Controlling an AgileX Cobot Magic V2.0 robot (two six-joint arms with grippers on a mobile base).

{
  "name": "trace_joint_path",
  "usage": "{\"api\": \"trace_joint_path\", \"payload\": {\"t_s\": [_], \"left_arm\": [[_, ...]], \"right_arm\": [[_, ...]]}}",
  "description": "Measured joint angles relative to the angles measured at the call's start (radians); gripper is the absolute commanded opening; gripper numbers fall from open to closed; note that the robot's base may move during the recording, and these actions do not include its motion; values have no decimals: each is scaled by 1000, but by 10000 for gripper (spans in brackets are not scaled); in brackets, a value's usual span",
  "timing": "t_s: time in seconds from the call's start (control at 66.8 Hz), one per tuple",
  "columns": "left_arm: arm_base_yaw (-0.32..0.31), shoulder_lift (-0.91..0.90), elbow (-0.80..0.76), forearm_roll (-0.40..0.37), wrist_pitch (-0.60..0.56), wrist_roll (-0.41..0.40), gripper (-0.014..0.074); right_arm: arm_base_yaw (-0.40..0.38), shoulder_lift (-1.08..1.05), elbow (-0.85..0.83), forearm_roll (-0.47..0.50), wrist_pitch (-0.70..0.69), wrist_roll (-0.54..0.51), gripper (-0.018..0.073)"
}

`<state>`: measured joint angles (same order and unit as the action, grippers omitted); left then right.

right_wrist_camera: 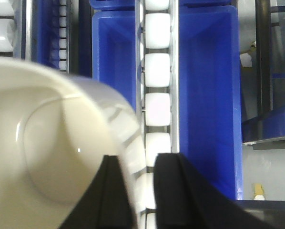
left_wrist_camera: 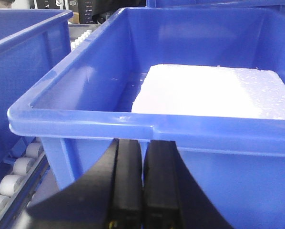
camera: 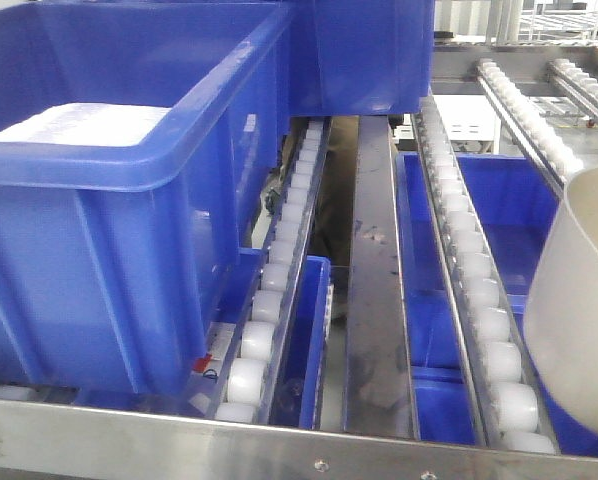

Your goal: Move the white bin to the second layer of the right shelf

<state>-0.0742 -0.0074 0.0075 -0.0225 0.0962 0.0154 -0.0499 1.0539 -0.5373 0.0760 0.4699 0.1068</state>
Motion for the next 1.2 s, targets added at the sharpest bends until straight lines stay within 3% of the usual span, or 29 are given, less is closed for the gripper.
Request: {"api": "trace_joint_path", "payload": {"t_s": [0.404, 0.509, 0.733, 1.197], "left_arm": [[0, 0, 0, 0, 0, 0, 85], [0, 0, 0, 0, 0, 0, 85], [0, 0, 0, 0, 0, 0, 85], [0, 0, 0, 0, 0, 0, 85]], "right_arm": [[2, -273, 7, 30, 58, -6, 266], [2, -363, 26, 74, 68, -70, 261], [2, -507, 107, 180, 70, -250, 41], [2, -854, 210, 179, 47, -276, 57]]}}
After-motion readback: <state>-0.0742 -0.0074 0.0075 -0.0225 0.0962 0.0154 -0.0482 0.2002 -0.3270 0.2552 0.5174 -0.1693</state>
